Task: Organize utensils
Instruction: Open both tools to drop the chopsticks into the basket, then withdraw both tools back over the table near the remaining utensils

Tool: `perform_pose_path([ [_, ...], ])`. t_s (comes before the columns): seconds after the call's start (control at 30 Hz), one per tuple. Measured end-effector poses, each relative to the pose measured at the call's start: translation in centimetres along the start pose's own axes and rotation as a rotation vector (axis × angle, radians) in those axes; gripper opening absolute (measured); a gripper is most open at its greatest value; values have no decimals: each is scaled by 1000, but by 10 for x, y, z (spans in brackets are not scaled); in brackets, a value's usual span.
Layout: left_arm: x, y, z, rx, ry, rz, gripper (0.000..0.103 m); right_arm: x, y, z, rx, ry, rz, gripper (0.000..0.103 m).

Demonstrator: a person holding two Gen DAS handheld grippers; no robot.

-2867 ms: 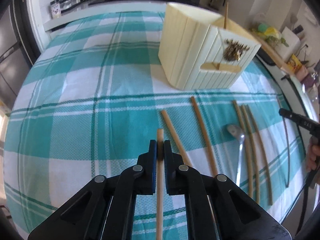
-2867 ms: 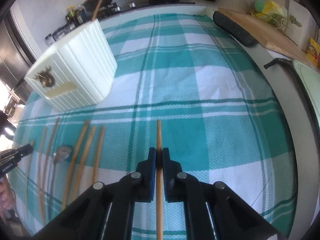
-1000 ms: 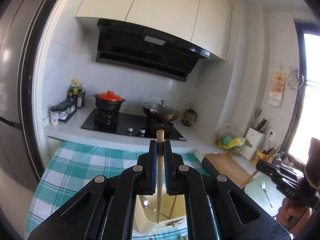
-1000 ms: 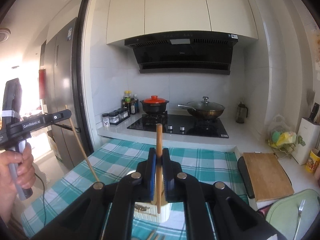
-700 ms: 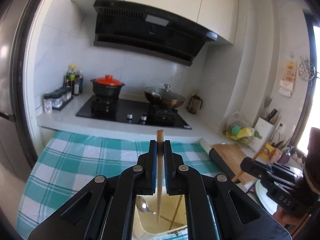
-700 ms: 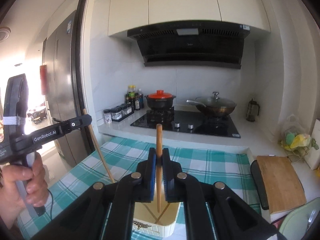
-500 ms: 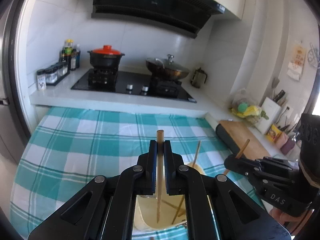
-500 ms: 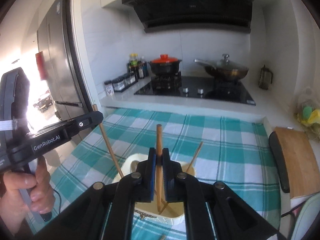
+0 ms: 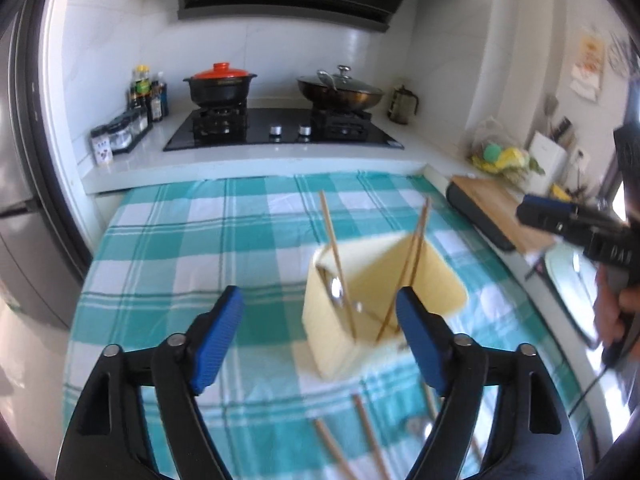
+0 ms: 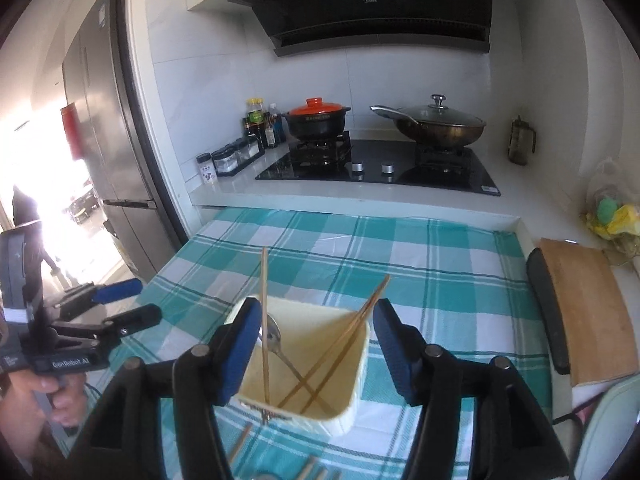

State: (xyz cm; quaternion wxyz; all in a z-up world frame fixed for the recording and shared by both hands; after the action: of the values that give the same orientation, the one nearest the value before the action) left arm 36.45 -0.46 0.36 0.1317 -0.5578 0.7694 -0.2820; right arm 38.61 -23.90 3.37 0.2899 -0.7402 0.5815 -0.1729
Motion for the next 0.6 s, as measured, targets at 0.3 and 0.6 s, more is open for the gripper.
perform_pose_path([
  [0.3,24,161,-25,-148,-24,51,93,-9,181,-59,-60,358,-154,67],
  [0.6,18,223,42,-164,-143,-51,94,-5,310,-6,-169,404,-2,69],
])
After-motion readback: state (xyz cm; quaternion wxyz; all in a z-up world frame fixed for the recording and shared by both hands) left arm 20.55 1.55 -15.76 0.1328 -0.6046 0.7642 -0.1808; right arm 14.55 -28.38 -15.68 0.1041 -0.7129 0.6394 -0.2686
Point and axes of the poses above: each gripper's, at about its wrist camera, not at the fingertips, and z roughly the way its jaws point, x to its right, y to its underside, the point moved 1 cm from there along z, roughly the way its jaws point, and after that the axes turned 15 degrees about -x, right-handed, at the moved point
